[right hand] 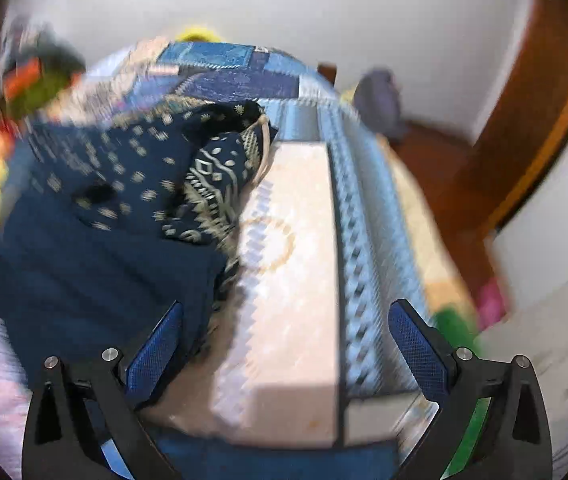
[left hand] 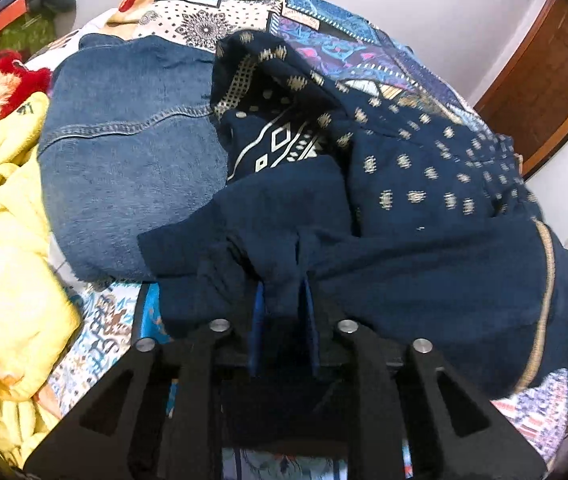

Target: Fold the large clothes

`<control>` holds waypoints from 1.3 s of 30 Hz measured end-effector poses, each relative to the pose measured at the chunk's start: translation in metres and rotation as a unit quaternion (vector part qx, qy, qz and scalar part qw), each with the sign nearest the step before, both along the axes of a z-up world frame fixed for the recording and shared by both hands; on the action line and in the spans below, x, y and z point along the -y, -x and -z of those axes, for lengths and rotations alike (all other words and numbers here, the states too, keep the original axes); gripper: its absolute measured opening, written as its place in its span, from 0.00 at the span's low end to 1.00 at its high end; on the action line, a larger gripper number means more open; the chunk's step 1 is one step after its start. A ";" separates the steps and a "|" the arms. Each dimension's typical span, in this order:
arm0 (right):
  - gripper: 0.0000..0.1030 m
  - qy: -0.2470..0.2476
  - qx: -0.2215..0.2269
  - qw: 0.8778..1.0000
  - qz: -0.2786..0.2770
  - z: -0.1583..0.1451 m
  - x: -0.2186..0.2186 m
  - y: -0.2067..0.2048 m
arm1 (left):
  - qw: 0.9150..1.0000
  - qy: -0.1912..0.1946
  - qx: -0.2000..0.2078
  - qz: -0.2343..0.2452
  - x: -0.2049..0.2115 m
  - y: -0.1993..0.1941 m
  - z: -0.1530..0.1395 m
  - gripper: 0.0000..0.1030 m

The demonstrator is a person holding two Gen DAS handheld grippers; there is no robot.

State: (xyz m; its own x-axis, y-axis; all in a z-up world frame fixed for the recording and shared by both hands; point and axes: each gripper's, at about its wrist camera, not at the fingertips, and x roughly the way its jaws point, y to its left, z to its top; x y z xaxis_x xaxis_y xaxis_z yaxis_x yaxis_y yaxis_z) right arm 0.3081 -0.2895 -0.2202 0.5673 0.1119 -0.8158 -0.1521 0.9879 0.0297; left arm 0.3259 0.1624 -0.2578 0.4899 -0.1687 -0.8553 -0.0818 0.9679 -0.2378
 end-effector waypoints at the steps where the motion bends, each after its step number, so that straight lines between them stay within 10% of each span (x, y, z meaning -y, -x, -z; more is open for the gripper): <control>1: 0.98 -0.023 -0.006 1.000 0.005 -0.003 0.005 0.003 | 1.000 0.006 0.002 0.001 -0.002 0.004 -0.006 0.32; 4: 0.97 -0.096 -0.018 0.995 0.007 -0.018 0.010 0.020 | 1.000 0.019 0.025 -0.001 -0.006 0.022 -0.026 0.53; 9: 0.94 -0.162 -0.030 0.986 -0.035 -0.026 -0.021 0.040 | 1.000 0.010 0.027 0.008 -0.010 0.054 -0.037 0.55; 18: 0.55 -0.170 -0.086 0.980 -0.061 0.018 -0.066 0.050 | 0.998 0.044 -0.039 0.006 -0.007 0.075 0.016 0.55; 20: 0.31 -0.180 -0.088 0.977 -0.068 0.016 -0.069 0.050 | 0.998 0.057 -0.036 -0.007 -0.008 0.071 0.023 0.55; 25: 0.11 -0.173 -0.078 0.977 -0.098 0.007 -0.078 0.052 | 0.995 0.095 -0.034 -0.016 -0.012 0.059 0.024 0.04; 39: 0.07 -0.192 0.043 0.973 -0.123 -0.082 -0.073 -0.006 | 0.990 0.072 0.121 -0.006 -0.014 0.031 -0.113 0.03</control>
State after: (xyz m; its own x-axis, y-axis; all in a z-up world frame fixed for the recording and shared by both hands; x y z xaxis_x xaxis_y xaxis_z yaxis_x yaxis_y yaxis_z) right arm 0.3145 -0.2162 -0.1381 0.5486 0.5411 -0.6374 -0.4014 0.8392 0.3669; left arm 0.2953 0.1762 -0.1451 0.6798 -0.2740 -0.6803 -0.0167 0.9216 -0.3879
